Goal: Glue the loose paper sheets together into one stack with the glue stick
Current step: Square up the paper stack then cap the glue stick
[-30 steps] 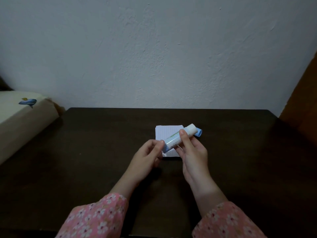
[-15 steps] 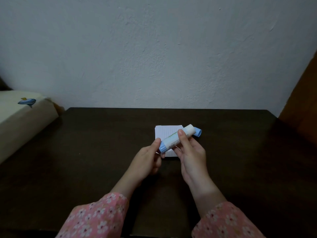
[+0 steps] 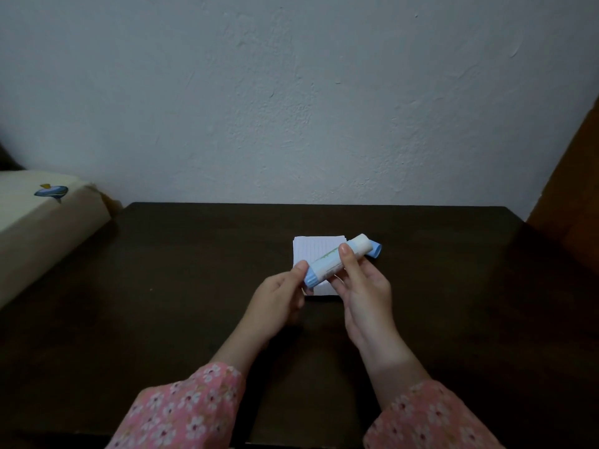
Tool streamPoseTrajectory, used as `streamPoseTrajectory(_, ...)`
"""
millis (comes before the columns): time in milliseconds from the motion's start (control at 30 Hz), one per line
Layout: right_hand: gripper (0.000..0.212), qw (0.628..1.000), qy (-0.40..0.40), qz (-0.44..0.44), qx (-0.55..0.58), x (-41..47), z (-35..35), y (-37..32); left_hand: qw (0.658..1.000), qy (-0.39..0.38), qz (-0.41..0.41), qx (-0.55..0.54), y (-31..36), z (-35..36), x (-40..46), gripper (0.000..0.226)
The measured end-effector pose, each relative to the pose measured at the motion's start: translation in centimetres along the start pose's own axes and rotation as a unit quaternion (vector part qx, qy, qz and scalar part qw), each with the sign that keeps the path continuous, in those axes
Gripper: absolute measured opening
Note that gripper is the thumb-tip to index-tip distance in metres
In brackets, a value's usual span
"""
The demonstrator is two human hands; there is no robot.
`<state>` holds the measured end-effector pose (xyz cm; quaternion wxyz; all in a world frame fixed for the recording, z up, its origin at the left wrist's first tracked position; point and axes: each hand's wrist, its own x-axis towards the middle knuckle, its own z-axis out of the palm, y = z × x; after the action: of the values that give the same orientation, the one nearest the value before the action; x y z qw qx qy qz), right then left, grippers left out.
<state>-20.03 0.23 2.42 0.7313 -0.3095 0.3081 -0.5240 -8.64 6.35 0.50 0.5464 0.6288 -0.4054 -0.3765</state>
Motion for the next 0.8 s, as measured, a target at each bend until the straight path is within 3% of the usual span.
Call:
streamPoseTrajectory(100,0.007,1.0,-0.001,0.003,-0.009,-0.1,-0.1,0.2,0.999,-0.012,-0.028,0.02,0.3,0.0,0.0,0.055)
streamPoseTrajectory(367,0.006,1.0,0.007,0.006,0.005,0.1,-0.1,-0.1,0.993,0.015,0.075,0.094,-0.4,-0.1,-0.1,0.035)
streamPoseTrajectory(533,0.006,1.0,-0.003,0.003,-0.003,0.2,-0.1,0.2,1.0,0.007,-0.018,-0.011,0.5,0.2,-0.2,0.05)
streamPoseTrajectory(633,0.008,1.0,-0.008,0.001,-0.007,0.1,-0.1,0.4,0.999,-0.002,-0.039,0.01,0.6,0.2,-0.1,0.057)
streamPoseTrajectory(800,0.01,1.0,0.007,0.003,0.001,0.1,0.0,0.2,0.997,0.009,0.052,0.059,-0.1,0.2,-0.4,0.047)
